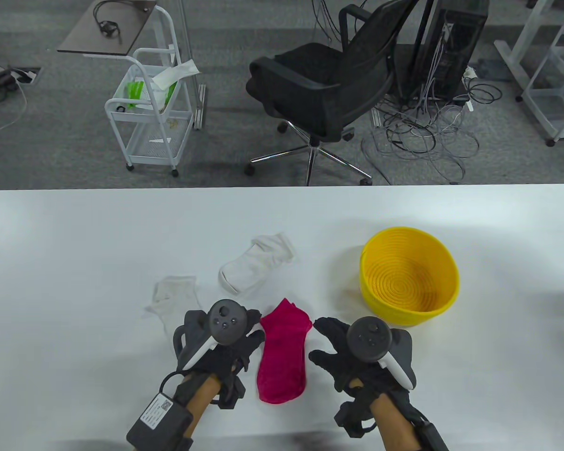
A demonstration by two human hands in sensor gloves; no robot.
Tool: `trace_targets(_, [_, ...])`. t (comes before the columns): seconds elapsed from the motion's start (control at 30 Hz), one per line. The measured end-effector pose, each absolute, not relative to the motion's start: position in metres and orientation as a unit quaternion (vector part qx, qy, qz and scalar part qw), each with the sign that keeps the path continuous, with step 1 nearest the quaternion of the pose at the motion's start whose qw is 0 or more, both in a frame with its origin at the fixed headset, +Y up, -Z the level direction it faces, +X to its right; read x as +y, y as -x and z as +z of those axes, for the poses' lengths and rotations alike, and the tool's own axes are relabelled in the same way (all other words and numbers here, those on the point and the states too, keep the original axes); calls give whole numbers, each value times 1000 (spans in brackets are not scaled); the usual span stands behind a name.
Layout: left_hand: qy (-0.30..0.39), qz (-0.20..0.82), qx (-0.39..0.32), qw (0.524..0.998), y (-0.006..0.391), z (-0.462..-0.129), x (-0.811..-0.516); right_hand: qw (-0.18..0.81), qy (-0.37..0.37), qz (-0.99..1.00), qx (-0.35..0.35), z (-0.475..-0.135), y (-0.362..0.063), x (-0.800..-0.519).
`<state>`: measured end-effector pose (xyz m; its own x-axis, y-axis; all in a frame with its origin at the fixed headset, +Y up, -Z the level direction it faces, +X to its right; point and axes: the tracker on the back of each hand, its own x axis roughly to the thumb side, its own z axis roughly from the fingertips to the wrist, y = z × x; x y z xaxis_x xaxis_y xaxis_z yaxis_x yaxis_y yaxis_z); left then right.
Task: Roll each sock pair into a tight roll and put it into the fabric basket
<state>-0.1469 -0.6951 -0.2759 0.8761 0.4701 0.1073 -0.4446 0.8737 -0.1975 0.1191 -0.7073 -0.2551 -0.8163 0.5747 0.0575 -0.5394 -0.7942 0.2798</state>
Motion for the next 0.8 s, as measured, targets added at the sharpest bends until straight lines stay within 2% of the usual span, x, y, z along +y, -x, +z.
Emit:
trace_targets(0.17, [151,319,-96,931,152,-252,-691,254,-135,943,166,-243,-97,-707])
trace_targets(0.3, [210,343,-100,910,151,-243,-709,200,-171,947,186,-233,-76,-710])
trace_targets(0.37, [238,326,-90,911,148,-242,-719,165,-183,951,187,-229,-64,-714])
trace_targets(0.5, [250,250,-101,930,139,-246,-739,69,-184,966,169,-224,-46,-729])
trace_targets(0.6, [259,236,-117,929,134,-247,-748,21,-170,969,177,-225,-42,-742])
trace_targets(0.8, [267,210,-140,930,128,-249,-761,10,-153,977,149,-227,-39,-754])
